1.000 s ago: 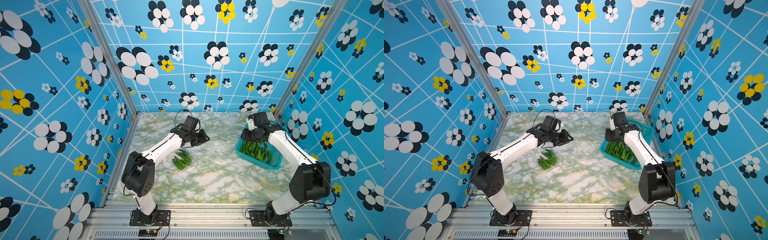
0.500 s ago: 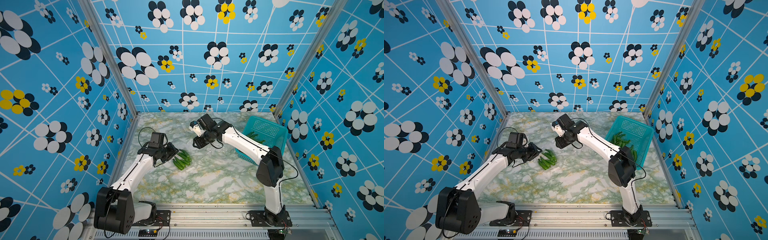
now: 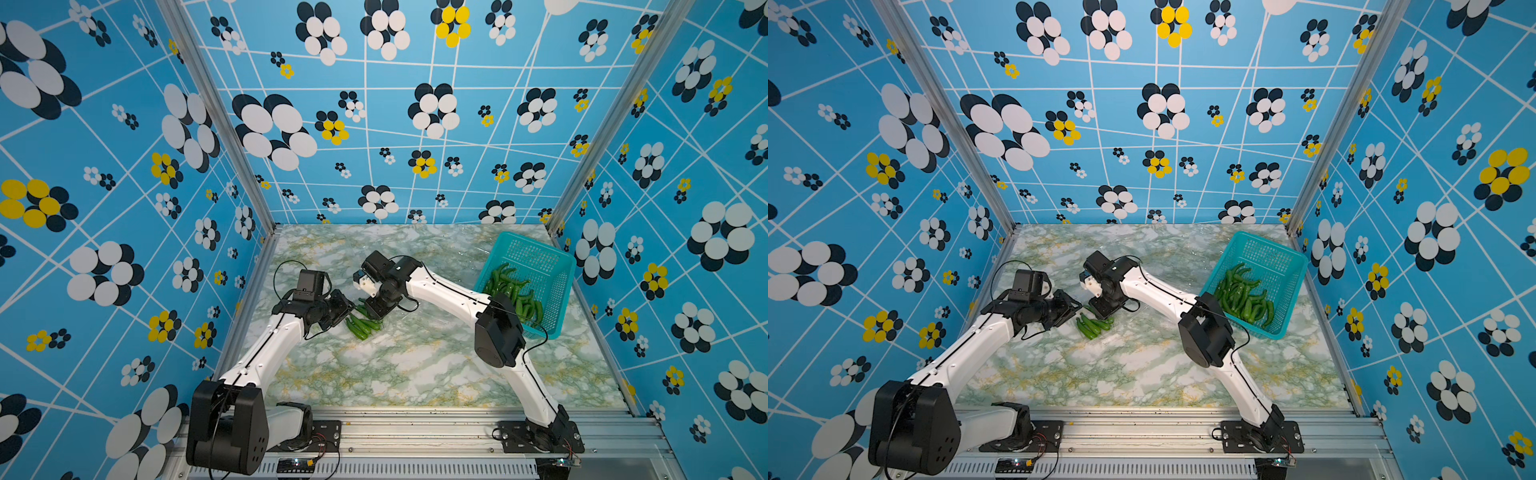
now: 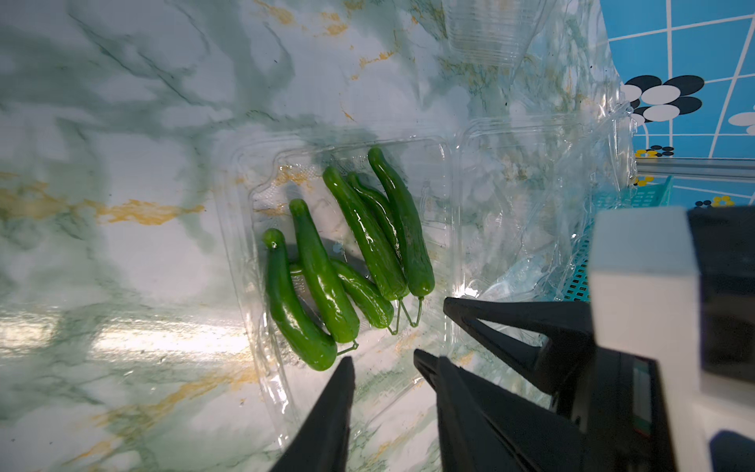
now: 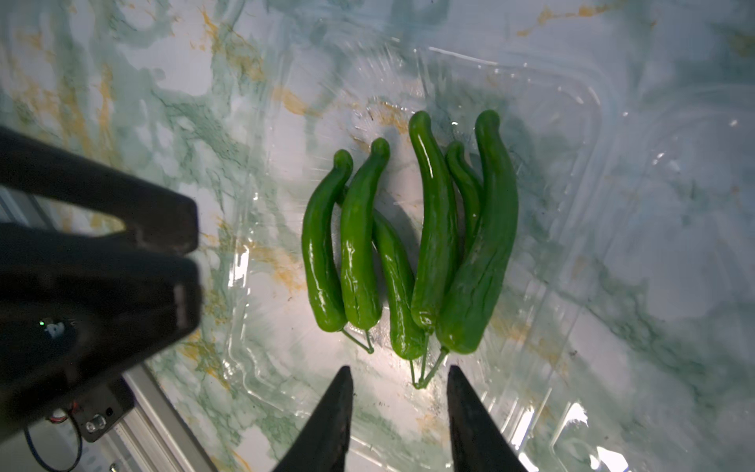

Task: Take small green peppers out of containers
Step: Pick up the green pepper from the packing box.

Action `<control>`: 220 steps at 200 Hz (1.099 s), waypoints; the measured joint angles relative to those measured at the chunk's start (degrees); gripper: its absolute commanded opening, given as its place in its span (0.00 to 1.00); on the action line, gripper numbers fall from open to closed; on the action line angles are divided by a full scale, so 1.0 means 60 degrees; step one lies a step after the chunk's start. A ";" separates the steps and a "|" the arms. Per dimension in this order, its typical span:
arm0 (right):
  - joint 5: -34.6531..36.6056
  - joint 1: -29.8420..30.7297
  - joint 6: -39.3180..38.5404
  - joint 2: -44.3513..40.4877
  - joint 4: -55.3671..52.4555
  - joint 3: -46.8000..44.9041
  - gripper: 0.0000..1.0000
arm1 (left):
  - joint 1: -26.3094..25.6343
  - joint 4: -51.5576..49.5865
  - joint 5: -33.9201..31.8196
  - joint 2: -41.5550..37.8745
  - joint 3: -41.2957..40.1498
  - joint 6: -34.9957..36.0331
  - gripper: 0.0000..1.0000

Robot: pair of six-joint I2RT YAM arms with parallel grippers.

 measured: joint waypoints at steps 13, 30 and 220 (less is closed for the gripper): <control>0.0204 -0.0004 -0.0004 0.0131 -0.0098 0.0084 0.41 | 0.0000 0.0029 0.0029 0.0000 -0.0007 0.0000 0.36; 0.0401 -0.0007 -0.0004 0.0310 -0.0120 0.0142 0.42 | 0.0000 0.0142 0.0033 -0.0015 -0.0073 0.0004 0.36; 0.0652 -0.0007 0.0284 0.0984 -0.0259 0.0546 0.01 | 0.0007 0.0259 0.0055 -0.0127 -0.0291 0.0000 0.36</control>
